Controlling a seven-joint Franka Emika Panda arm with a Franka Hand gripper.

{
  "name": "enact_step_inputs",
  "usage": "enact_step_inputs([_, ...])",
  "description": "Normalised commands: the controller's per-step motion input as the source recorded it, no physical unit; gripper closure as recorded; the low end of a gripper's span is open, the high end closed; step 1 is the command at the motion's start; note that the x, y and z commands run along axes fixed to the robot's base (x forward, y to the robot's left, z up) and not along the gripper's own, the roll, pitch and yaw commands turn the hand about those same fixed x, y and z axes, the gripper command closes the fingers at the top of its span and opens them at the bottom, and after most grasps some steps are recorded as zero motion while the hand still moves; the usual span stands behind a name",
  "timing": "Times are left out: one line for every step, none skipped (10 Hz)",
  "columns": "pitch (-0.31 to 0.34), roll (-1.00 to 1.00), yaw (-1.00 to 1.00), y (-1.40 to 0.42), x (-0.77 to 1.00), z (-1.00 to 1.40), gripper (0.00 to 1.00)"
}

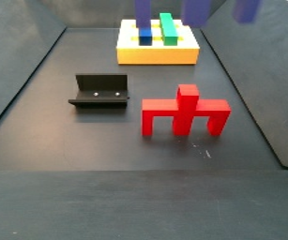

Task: Pick up the purple object. Move up. Move to above the board. Insert the purple object.
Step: Move to above the board.

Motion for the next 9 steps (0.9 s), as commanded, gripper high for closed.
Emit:
enact_step_inputs([0.020,-0.01,-0.02,-1.40,0.09,0.13,1.00])
enact_step_inputs([0.028,-0.01,0.00,-1.40,0.09,0.13,1.00])
enact_step_inputs([0.025,-0.03,0.00,-1.40,0.09,0.13,1.00])
enact_step_inputs([0.023,0.01,0.00,-1.40,0.09,0.14,1.00])
enact_step_inputs([0.030,0.01,0.00,-1.40,0.09,0.14,1.00])
enact_step_inputs([0.054,-0.01,0.01,-1.40,0.10,0.15,1.00])
enact_step_inputs([0.073,0.00,0.01,-1.40,0.11,0.15,1.00])
enact_step_inputs([0.106,0.01,0.00,-1.40,0.14,0.15,1.00])
enact_step_inputs([0.125,0.00,0.00,-1.40,0.17,0.16,1.00])
